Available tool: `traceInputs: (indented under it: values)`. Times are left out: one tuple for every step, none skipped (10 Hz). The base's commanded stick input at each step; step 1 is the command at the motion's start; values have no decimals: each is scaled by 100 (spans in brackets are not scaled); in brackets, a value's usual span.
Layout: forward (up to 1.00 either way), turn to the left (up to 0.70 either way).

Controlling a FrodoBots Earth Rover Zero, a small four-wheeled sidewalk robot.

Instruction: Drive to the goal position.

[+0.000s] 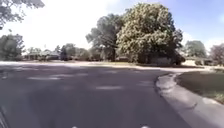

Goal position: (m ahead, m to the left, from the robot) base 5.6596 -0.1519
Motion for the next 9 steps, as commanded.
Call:
traceInputs:
  values:
    - [100, -9]
    - [100, 0]
    - [100, 0]
    - [100, 0]
    - [100, 0]
    - [100, 0]
    - [100, 0]
    - [100, 0]
    - [100, 0]
